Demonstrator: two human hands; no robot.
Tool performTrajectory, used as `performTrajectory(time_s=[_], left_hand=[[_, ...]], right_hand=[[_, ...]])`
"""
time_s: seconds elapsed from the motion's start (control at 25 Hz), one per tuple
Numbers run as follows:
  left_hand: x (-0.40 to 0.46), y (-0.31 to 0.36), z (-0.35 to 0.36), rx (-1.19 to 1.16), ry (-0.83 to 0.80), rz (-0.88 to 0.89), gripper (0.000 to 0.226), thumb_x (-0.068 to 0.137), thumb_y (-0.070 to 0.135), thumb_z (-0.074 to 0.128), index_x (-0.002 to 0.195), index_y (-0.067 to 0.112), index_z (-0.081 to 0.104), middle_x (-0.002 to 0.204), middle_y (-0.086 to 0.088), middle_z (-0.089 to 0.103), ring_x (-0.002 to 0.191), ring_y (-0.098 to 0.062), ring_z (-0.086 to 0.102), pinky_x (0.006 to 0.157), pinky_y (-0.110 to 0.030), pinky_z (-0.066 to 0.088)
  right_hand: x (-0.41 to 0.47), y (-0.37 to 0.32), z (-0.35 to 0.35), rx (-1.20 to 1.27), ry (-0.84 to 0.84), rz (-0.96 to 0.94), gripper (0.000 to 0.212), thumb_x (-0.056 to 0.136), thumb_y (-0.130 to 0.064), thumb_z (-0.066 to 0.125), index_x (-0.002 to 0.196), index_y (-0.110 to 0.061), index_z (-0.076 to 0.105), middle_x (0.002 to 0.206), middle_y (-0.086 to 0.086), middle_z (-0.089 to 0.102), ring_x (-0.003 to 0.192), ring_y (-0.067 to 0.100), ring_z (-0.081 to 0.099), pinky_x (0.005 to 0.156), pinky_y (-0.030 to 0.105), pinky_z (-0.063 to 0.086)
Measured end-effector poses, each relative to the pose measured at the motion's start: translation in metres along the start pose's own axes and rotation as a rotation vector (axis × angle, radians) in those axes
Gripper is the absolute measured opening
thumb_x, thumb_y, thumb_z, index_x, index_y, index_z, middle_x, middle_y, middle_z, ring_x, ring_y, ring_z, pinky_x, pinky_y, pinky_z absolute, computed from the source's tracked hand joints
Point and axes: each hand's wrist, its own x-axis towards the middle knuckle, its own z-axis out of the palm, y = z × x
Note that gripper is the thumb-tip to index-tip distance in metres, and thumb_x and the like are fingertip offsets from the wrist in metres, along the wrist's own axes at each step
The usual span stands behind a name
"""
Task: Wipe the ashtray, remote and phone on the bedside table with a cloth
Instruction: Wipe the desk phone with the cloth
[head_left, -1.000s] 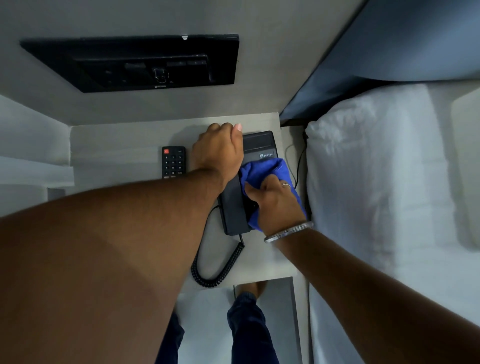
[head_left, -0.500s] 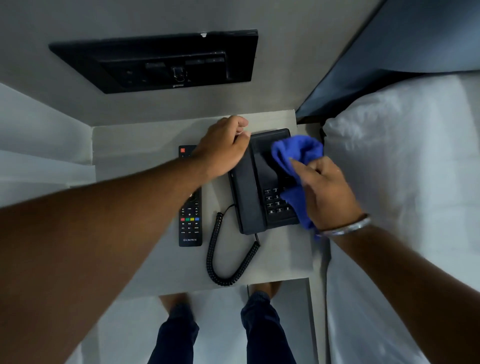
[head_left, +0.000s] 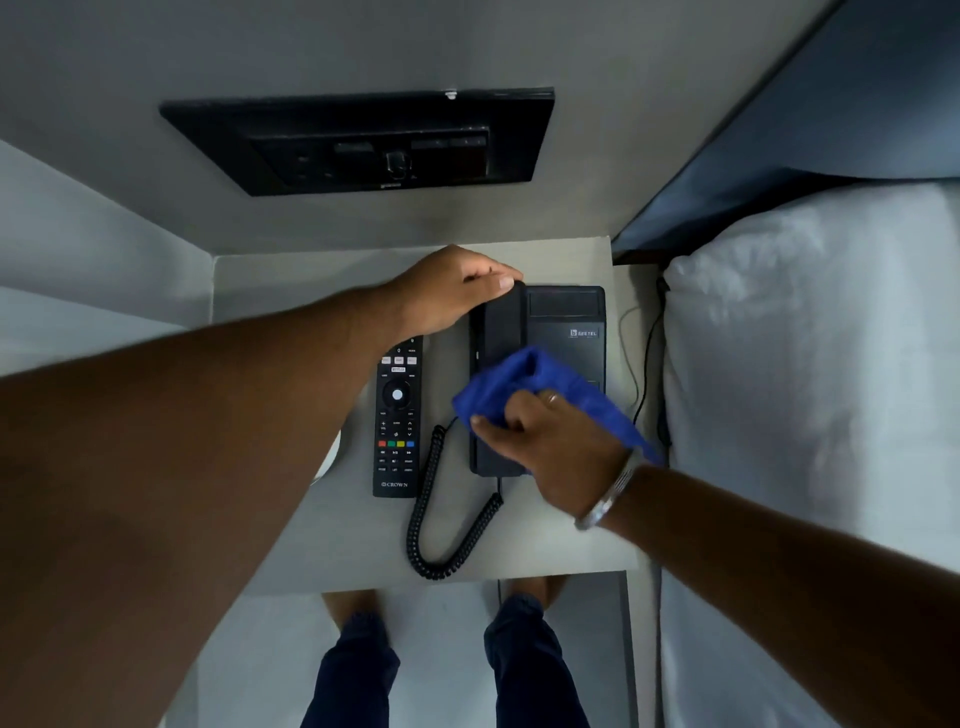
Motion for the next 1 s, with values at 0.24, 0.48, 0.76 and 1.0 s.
performTrajectory(time_s=[0.24,0.48,0.76,1.0], left_hand=[[-0.004,0.004,0.002,0.01,0.016,-0.023,0.03,0.102,0.019,0.051,0.126,0.009,0.065,0.13,-0.004,0.065,0.117,-0.003,0.055,0.09,0.002,0.034],[-0.005,0.011,0.001,0.077,0.002,-0.085,0.031,0.102,0.025,0.05,0.127,0.014,0.065,0.134,-0.003,0.063,0.122,-0.01,0.056,0.106,-0.026,0.04],[-0.042,0.072,0.049,0.686,0.033,0.414,0.052,0.083,0.069,0.046,0.108,0.03,0.07,0.116,0.003,0.064,0.107,-0.019,0.056,0.094,-0.044,0.041],[-0.08,0.049,0.057,0.832,-0.215,0.496,0.022,0.079,0.035,0.066,0.098,0.029,0.075,0.128,0.005,0.062,0.127,-0.021,0.051,0.113,-0.041,0.023]], right_hand=[[-0.014,-0.025,0.02,-0.075,0.011,0.026,0.072,0.055,-0.005,0.075,0.124,-0.011,0.055,0.085,0.013,0.057,0.067,0.03,0.056,0.048,0.034,0.049],[-0.03,-0.016,0.028,-0.002,-0.111,-0.12,0.057,0.079,-0.004,0.06,0.134,-0.013,0.046,0.106,0.015,0.057,0.086,0.032,0.058,0.062,0.037,0.049],[-0.051,-0.011,0.032,0.272,0.01,-0.07,0.033,0.089,-0.019,0.055,0.121,-0.013,0.056,0.121,0.007,0.063,0.109,0.026,0.057,0.093,0.043,0.046],[-0.094,0.003,0.039,0.473,0.355,0.262,0.023,0.074,-0.017,0.074,0.09,-0.015,0.058,0.103,0.01,0.062,0.092,0.02,0.059,0.075,0.034,0.052]])
